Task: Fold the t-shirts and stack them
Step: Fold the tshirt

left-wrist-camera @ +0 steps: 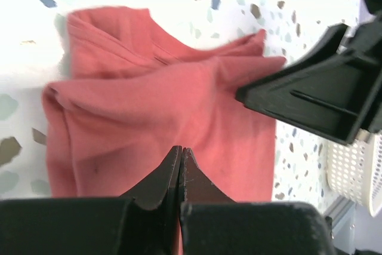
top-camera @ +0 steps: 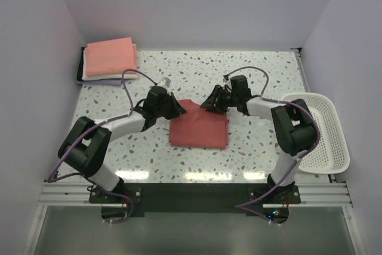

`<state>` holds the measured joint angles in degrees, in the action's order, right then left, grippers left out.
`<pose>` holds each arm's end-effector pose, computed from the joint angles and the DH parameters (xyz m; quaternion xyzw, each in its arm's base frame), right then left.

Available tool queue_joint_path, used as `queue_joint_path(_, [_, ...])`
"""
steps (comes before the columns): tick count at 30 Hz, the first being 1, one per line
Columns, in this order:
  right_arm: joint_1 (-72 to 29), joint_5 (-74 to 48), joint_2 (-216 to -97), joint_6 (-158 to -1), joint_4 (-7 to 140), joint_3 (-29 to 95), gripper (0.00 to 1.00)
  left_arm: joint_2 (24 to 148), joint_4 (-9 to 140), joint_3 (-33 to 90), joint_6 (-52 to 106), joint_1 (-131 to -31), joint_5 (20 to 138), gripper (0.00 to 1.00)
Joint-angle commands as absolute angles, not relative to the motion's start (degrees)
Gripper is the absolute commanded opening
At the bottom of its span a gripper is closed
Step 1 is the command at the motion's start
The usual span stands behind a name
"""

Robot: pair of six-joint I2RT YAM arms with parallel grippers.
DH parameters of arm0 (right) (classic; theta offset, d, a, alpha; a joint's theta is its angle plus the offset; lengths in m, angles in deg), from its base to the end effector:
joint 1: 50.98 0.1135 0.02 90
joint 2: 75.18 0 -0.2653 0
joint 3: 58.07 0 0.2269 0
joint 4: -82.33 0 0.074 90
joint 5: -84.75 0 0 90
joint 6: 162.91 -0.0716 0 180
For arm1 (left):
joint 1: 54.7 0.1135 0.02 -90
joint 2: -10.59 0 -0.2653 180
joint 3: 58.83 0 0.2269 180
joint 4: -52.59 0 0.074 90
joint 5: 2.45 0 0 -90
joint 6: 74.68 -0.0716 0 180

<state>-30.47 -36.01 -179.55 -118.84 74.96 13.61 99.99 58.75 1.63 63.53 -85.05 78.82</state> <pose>0.3436 0.1676 0.1607 0.0831 0.8773 0.4241 0.2088 0.2829 -0.1783 0.1857 -0.1027 0.8796 -0.3433 0.3130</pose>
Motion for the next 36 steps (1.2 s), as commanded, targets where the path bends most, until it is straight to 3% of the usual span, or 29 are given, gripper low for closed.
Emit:
queue_joint_path(1, [-30.9,-35.3,-180.9,-117.5,74.5,16.3,0.45,103.4,57.0,4.4,61.6,-83.0,80.3,0.0])
queue_joint_path(7, [-34.4,-36.9,-186.7,-118.2,77.1,17.8,0.45,113.6,55.4,7.4,61.5,-78.7,79.1,0.0])
queue_joint_path(16, [-40.1,-41.5,-192.2,-121.2,83.1,15.1,0.44,116.7,51.5,6.4,63.1,-75.6,76.1,0.0])
queue_joint_path(27, [-38.9,-39.4,-180.1,-118.3,74.9,16.5,0.45,107.0,57.3,8.1,61.6,-75.6,75.2,0.0])
queue_joint_path(36, [-27.4,-35.8,-170.9,-121.8,78.1,7.7,0.45,98.4,62.0,1.2,59.8,-75.6,73.1,0.17])
